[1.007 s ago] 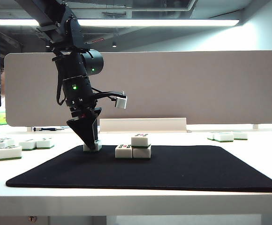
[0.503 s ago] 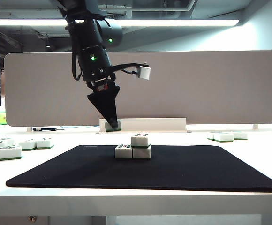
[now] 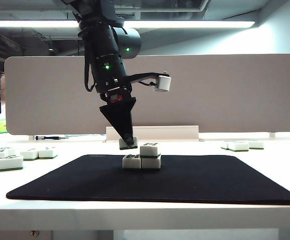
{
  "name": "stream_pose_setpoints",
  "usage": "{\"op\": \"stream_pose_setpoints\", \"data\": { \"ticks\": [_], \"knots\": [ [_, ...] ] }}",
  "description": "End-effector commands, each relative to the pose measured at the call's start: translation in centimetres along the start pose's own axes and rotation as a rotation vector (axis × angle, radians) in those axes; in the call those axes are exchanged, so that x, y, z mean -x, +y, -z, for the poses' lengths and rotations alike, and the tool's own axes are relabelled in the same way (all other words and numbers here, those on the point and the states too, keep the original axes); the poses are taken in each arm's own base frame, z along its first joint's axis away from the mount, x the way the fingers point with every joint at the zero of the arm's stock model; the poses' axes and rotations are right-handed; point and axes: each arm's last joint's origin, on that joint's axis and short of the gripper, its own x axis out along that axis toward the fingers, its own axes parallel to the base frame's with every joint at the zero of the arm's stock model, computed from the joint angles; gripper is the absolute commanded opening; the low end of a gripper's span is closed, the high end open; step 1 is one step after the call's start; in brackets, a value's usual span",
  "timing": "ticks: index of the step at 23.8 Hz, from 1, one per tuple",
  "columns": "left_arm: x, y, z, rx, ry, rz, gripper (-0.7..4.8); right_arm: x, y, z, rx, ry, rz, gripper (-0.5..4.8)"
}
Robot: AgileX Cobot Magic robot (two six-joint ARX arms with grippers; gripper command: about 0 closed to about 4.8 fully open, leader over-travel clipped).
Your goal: Arrange four mahjong tiles into a neat stack, creating two layers of paired tiles.
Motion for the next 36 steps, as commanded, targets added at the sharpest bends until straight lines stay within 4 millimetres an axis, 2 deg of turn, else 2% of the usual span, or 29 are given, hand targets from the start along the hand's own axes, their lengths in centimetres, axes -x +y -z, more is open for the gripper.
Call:
{"op": "stream_pose_setpoints", "data": {
  "ticks": [1,8,14,16,19,21,23,26,30,32,36],
  "knots": [
    [0.0,0.1,-0.2,-0.004,-0.018,-0.010,1.69,0.2,0.1,0.0,0.014,-0.026,-0.003,-0.01],
    [-1.6,0.1,-0.4,-0.008,-0.001,0.013,1.69,0.2,0.1,0.0,0.014,-0.026,-0.003,-0.01],
    [-1.7,0.0,-0.3,-0.006,0.009,0.025,1.89,0.2,0.1,0.0,0.013,-0.026,-0.003,-0.01],
    [-1.7,0.0,-0.3,-0.006,0.009,0.025,2.54,0.2,0.1,0.0,0.013,-0.026,-0.003,-0.01],
    [-1.6,0.0,-0.3,-0.006,0.011,0.022,2.58,0.2,0.1,0.0,0.013,-0.026,-0.003,-0.01],
    [-1.3,0.0,-0.4,-0.008,0.024,0.003,2.88,0.2,0.1,0.0,0.013,-0.026,-0.003,-0.01],
    [-0.6,-0.1,-0.5,-0.012,0.024,-0.020,2.88,0.2,0.1,0.0,0.013,-0.026,-0.003,-0.01],
    [1.9,-0.5,-0.8,-0.020,-0.004,-0.065,3.04,0.2,0.1,0.0,0.013,-0.026,-0.003,-0.01],
    [5.5,-1.5,-0.6,0.119,0.015,-0.143,3.04,0.2,0.1,0.0,0.013,-0.026,-0.003,-0.01],
    [8.2,-2.3,-0.2,0.228,0.081,-0.241,2.92,0.2,0.1,0.0,0.013,-0.025,-0.004,-0.01],
    [13.3,-4.6,0.4,0.456,0.024,-0.324,1.02,0.2,0.1,0.0,0.013,-0.026,-0.004,-0.01]
  ]
}}
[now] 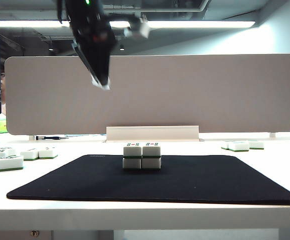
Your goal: Arrange four mahjong tiles into a neat stack, creating two layers of paired tiles.
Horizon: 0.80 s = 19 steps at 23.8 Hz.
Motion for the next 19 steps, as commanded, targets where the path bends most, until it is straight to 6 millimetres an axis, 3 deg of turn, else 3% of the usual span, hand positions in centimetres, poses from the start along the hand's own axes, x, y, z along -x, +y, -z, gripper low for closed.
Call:
{"op": "stream_pose_setpoints", "data": {
  "ticks": [1,5,14,19],
  "knots": [
    [3.2,-0.4,0.9,0.175,-0.032,-0.022,0.85,0.3,0.1,0.0,0.014,-0.028,-0.004,-0.01],
    [7.2,-1.2,2.4,0.255,-0.070,-0.038,-0.06,0.3,0.1,0.0,0.014,-0.028,-0.004,-0.01],
    [12.3,-2.5,4.9,0.351,-0.148,-0.072,-0.06,0.3,0.1,0.0,0.014,-0.028,-0.004,-0.01],
    [13.2,-2.7,5.4,0.344,-0.160,-0.079,-0.06,0.3,0.1,0.0,0.014,-0.028,-0.004,-0.01]
  ]
}}
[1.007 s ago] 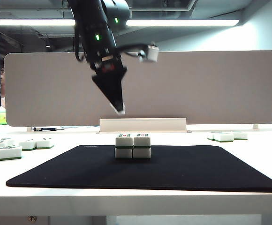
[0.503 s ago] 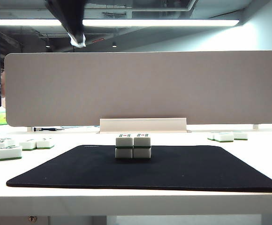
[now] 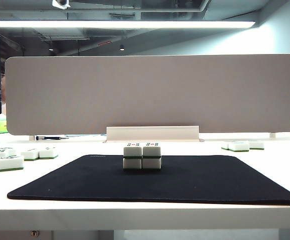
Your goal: Arrange four mahjong tiles into a neat stack, creating two layers of paired tiles.
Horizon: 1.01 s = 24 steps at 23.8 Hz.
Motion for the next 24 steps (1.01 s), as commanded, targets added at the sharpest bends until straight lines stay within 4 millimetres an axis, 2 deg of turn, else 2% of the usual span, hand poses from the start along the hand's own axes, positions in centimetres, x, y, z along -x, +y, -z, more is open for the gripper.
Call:
{"op": "stream_pose_setpoints", "data": {
  "ticks": [1,9,13,17,20,22,24],
  "knots": [
    [0.2,0.0,0.0,-0.002,-0.008,-0.005,-0.06,0.3,0.1,0.0,0.014,-0.027,-0.004,-0.01],
    [0.2,0.1,-0.2,-0.022,-0.032,-0.012,-0.06,0.3,0.1,0.0,0.014,-0.027,-0.004,-0.01],
    [0.5,1.5,-1.5,0.021,-0.210,-0.087,-0.06,0.3,0.1,0.0,0.014,-0.027,-0.004,-0.01],
    [1.4,2.0,-1.6,0.055,-0.387,-0.149,-0.06,0.3,0.1,0.0,0.014,-0.027,-0.004,-0.01],
    [1.3,2.4,-0.6,0.108,-0.505,-0.201,-0.06,0.3,0.1,0.0,0.014,-0.027,-0.004,-0.01],
    [0.2,2.7,2.2,0.172,-0.579,-0.236,-0.06,0.3,0.1,0.0,0.014,-0.027,-0.005,-0.01],
    [-0.8,2.7,4.2,0.203,-0.575,-0.236,-0.06,0.3,0.1,0.0,0.014,-0.027,-0.005,-0.01]
  ]
}}
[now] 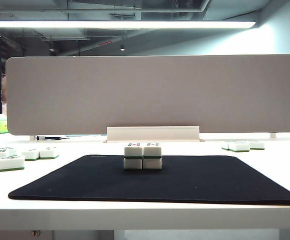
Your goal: Arrange four mahjong tiles into a neat stack, creating two layers of paired tiles.
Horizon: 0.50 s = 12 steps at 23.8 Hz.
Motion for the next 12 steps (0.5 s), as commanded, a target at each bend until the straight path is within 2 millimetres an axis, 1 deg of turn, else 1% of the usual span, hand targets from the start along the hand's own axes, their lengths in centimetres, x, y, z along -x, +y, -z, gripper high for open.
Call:
{"op": "stream_pose_setpoints", "data": {
  "ticks": [1,2,3,4,10,11,12],
  "knots": [
    [0.6,0.4,3.2,0.052,-0.026,-0.003,-0.06,0.2,0.1,0.0,0.013,-0.027,-0.003,-0.01],
    [0.8,0.5,4.3,0.057,-0.012,-0.007,-0.06,0.2,0.1,0.0,0.013,-0.027,-0.003,-0.01],
    [1.1,0.7,6.5,0.069,0.015,-0.030,-0.06,0.2,0.1,0.0,0.013,-0.027,-0.003,-0.01],
    [1.3,0.6,7.9,0.076,0.022,-0.045,-0.06,0.2,0.1,0.0,0.013,-0.027,-0.004,-0.01],
    [2.6,0.1,15.2,0.105,-0.009,-0.137,-0.06,0.2,0.1,0.0,0.014,-0.027,-0.004,-0.01],
    [2.9,-0.2,16.9,0.111,-0.029,-0.160,-0.06,0.2,0.1,0.0,0.013,-0.027,-0.004,-0.01],
    [3.1,-0.4,17.7,0.114,-0.038,-0.168,-0.06,0.2,0.1,0.0,0.013,-0.027,-0.003,-0.01]
  ]
}}
